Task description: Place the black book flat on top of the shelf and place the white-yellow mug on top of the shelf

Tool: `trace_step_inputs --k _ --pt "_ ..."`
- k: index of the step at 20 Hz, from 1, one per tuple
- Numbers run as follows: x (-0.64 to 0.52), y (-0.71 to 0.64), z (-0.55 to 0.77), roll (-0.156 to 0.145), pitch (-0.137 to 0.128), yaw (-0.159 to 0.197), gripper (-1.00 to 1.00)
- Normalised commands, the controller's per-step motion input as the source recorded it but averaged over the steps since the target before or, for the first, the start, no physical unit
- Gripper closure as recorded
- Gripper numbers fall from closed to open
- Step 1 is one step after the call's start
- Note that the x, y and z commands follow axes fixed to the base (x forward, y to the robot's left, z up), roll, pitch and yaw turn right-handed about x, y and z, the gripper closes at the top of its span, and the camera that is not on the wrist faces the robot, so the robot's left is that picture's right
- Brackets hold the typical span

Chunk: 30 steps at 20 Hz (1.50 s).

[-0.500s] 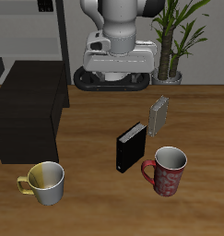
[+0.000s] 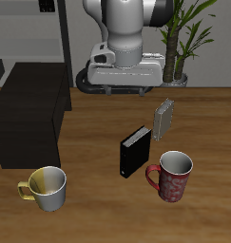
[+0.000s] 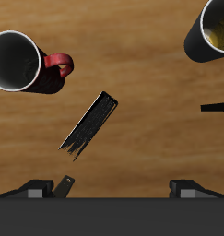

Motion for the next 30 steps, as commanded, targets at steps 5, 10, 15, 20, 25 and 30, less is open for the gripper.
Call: trace_step_inputs --k 5,10,15,20,25,30 --pt "0.25 -0.02 -0.19 0.034 -0.038 -0.081 -1.00" --pt "0.08 0.03 -0.27 0.020 -0.020 -0.090 -1.00" --pt "0.09 0.08 -0.25 0.007 -0.048 0.002 -1.00" --pt "0.09 0.08 -0.30 0.018 -0.033 -0.044 -1.00" --pt "0.11 0.01 -0.28 0.012 0.001 -0.024 -1.00" --pt "0.05 0.03 -0.25 0.002 0.022 -0.006 -1.00"
